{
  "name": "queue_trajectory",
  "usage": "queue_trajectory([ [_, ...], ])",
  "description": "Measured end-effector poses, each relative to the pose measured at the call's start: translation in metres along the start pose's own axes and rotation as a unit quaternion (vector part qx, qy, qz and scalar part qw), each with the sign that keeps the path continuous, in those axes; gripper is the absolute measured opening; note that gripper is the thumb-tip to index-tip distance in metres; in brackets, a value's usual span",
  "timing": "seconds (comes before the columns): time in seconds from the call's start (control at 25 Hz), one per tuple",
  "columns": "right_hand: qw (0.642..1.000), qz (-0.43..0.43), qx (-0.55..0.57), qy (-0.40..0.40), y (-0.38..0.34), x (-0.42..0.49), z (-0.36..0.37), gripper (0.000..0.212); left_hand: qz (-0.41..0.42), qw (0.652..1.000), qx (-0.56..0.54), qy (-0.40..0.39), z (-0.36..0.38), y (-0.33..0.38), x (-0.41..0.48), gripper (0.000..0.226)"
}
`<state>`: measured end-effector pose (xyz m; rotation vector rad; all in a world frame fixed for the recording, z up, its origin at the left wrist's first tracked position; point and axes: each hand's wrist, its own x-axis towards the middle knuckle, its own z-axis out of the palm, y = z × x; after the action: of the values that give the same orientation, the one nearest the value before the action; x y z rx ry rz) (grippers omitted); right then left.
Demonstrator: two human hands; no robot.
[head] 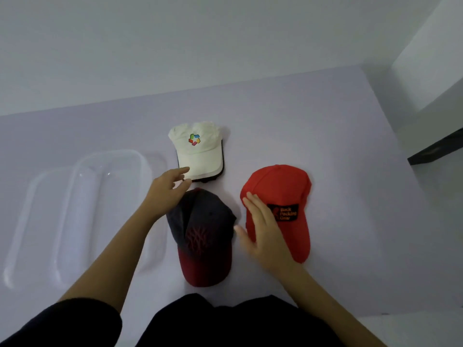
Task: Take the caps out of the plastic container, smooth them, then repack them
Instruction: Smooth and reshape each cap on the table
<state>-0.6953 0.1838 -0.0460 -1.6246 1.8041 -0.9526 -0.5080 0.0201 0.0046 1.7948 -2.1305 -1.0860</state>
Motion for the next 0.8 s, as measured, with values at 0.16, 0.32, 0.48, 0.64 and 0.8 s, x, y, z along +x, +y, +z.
queue_trajectory([
  [0.16,0.98,0.129,0.09,-0.119,-0.014,0.011,0.039,0.081,-0.09,0.982,-0.015,-0.164,-0.003,-0.019,0.0,0.062],
  [0.32,0.961,0.186,0.028,-0.201,-0.008,0.04,0.034,0.059,-0.057,0.988,-0.047,-0.136,0.009,-0.026,0.001,0.034],
  [0.48,0.949,0.209,0.028,-0.232,-0.005,0.048,0.033,0.027,-0.025,0.988,-0.09,-0.123,0.013,-0.03,-0.003,0.029],
  [0.64,0.931,0.266,0.068,-0.24,-0.006,0.053,0.036,0.021,-0.008,0.991,-0.104,-0.082,0.02,-0.032,-0.008,0.029],
  [0.8,0.928,0.305,0.152,-0.152,-0.014,0.052,0.037,0.033,-0.08,0.983,-0.162,0.019,0.023,-0.038,-0.016,0.039],
])
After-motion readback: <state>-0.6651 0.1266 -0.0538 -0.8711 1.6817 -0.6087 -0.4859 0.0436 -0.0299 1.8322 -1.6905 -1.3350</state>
